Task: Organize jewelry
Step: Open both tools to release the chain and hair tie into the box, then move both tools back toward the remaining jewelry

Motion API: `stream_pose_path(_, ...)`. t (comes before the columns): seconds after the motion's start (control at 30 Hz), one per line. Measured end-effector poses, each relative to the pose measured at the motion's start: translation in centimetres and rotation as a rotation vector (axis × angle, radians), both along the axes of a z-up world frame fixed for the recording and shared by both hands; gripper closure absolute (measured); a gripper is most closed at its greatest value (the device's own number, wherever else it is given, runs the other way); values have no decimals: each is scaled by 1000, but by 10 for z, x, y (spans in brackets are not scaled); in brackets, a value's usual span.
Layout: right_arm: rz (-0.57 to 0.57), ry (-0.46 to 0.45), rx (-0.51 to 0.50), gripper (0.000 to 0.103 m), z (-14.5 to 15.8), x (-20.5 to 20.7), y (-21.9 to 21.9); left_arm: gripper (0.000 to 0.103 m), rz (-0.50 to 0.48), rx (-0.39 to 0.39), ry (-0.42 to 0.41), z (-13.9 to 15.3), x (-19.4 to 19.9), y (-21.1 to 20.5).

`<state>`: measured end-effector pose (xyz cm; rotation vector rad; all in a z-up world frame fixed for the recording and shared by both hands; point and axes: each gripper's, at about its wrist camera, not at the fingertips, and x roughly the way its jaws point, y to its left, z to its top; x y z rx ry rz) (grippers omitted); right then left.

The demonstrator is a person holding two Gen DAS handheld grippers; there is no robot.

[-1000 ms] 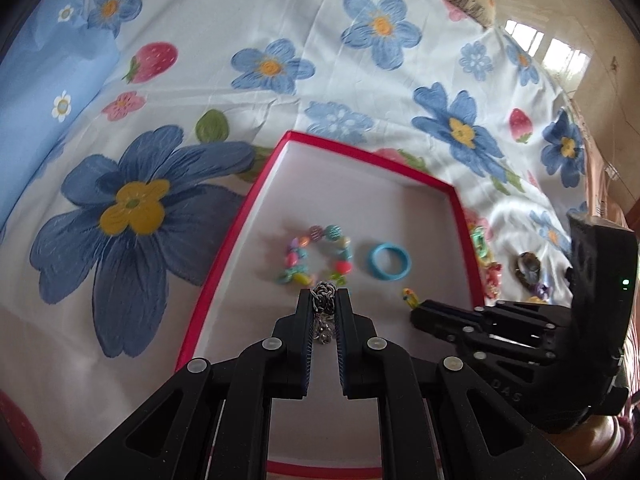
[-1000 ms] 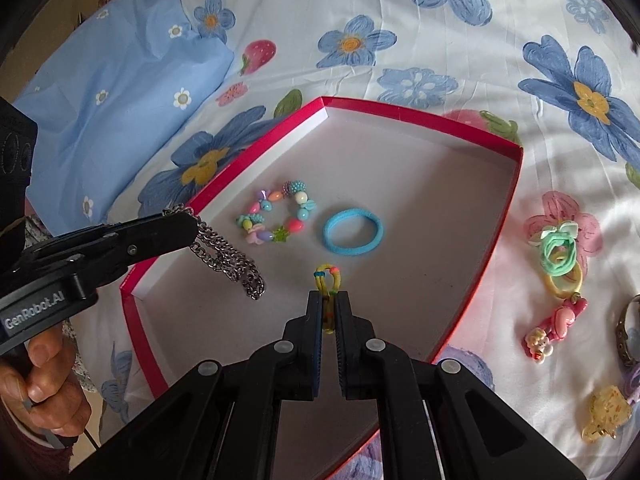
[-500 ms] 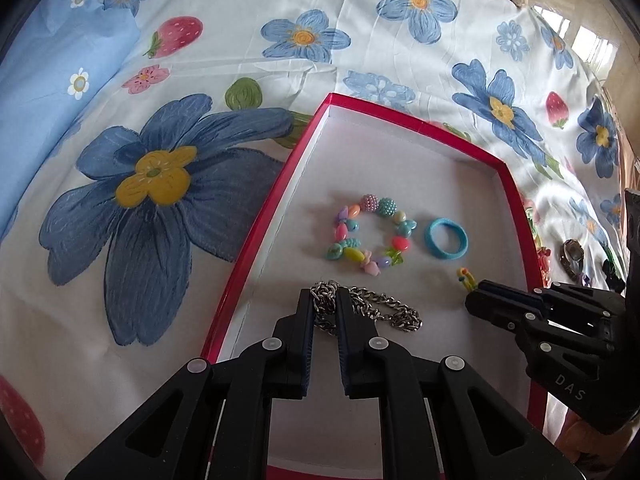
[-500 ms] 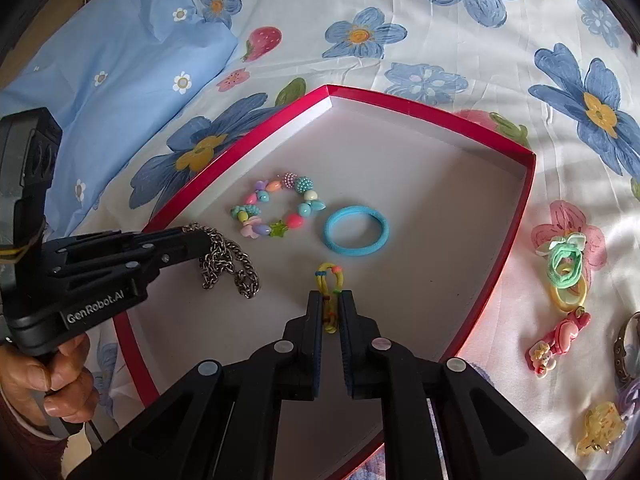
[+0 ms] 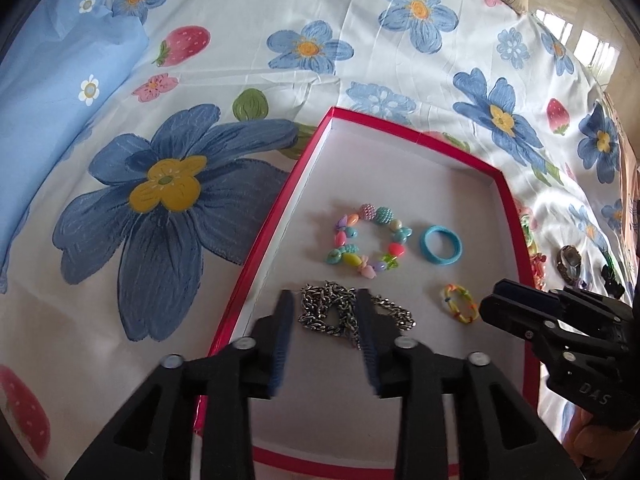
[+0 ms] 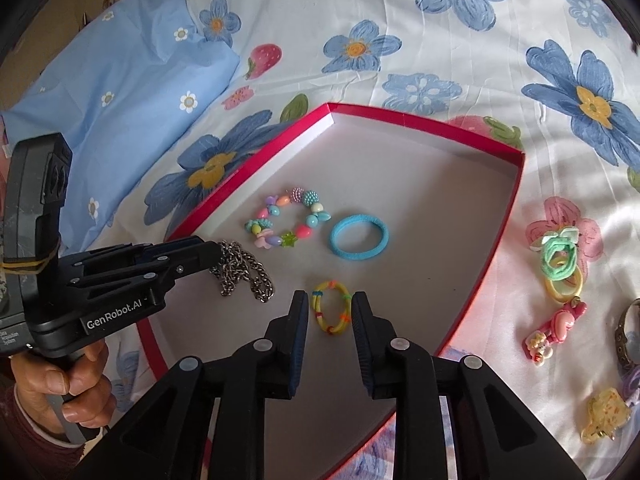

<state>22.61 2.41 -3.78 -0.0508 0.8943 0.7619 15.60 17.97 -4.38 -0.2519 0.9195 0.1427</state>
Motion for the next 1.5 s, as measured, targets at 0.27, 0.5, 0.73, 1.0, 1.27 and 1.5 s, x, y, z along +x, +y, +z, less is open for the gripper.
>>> stream_pose_path(0.27, -69, -23, 78, 61, 20, -16, -40, 49, 2, -9, -31, 16, -17, -10)
stream_pose_path(0.5, -160, -33, 100, 60, 26, -27, -94, 43, -26, -14, -57, 33, -33, -27)
stream_pose_path(0.73, -260, -43, 93, 58, 26, -34, -147, 42, -77, -33, -77, 47, -46, -50)
stream_pose_path(1.0, -358, -20, 97, 58, 14, -43, -197, 42, -165, -46, -76, 55, -49, -83)
stream_pose_path(1.27, -397, -1, 94, 58, 4, -46, -219, 42, -251, -48, -52, 51, -45, -114)
stream_pose_path(1.5, -403, 6, 98, 58, 0, -41, -225, 41, -294, -39, -28, 46, -38, -135)
